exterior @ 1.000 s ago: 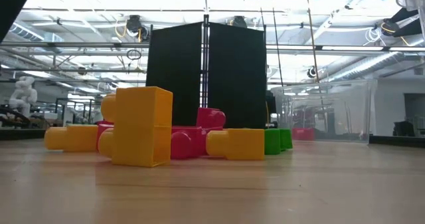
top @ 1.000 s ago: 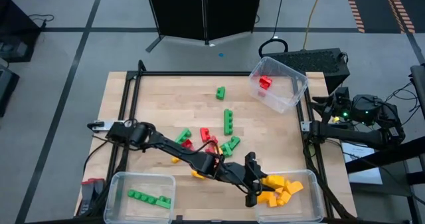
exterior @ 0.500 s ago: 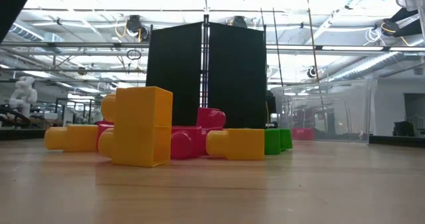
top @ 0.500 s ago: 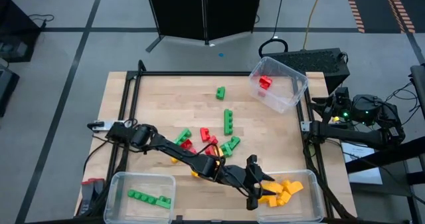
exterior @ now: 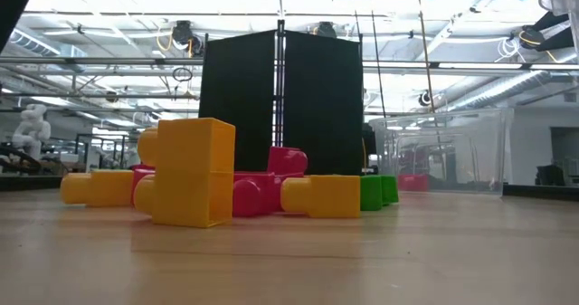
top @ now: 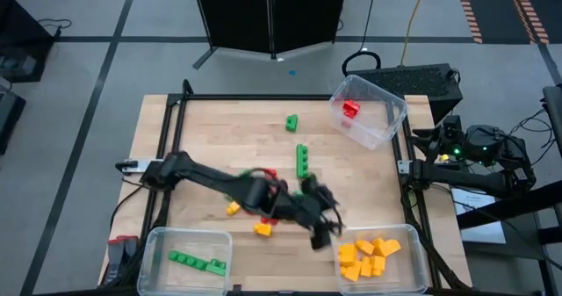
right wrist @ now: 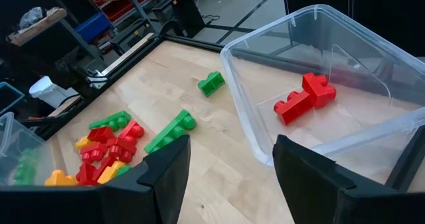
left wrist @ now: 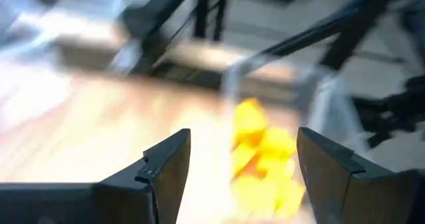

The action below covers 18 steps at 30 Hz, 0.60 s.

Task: Sort blocks
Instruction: Put the yellow game piece into the bottom right transparent bin

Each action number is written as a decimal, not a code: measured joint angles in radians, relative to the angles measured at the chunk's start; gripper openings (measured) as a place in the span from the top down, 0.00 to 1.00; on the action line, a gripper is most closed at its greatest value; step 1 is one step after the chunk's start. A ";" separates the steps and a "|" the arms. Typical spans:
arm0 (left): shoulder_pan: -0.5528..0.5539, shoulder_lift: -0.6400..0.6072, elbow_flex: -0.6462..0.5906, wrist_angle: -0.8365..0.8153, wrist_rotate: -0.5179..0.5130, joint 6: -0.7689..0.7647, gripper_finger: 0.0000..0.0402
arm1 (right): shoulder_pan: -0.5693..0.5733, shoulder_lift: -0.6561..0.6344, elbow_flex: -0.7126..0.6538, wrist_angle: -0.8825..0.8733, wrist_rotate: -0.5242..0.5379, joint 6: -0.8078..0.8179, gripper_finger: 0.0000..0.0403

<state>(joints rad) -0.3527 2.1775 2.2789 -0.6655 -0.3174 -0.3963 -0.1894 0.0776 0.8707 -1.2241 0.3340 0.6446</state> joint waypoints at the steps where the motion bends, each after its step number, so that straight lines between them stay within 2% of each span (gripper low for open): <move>1: 0.005 -0.018 0.001 -0.089 0.008 -0.032 0.43 | 0.000 0.000 0.000 -0.001 0.000 -0.001 0.48; 5: -0.032 -0.043 -0.003 -0.423 0.099 -0.018 0.43 | 0.000 0.000 0.000 -0.001 0.000 -0.009 0.48; 9: -0.102 -0.042 -0.004 -0.707 0.080 0.030 0.43 | 0.000 0.000 0.000 -0.001 0.000 -0.012 0.48; 13: -0.144 -0.038 -0.052 -0.772 0.017 0.041 0.43 | 0.000 0.000 0.000 -0.001 0.000 -0.023 0.48; 18: -0.175 -0.048 -0.166 -0.751 0.019 0.065 0.43 | 0.000 0.000 0.000 -0.001 0.001 -0.028 0.48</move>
<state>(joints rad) -0.5275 2.1294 2.1133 -1.4167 -0.2981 -0.3316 -0.1894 0.0776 0.8707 -1.2248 0.3347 0.6170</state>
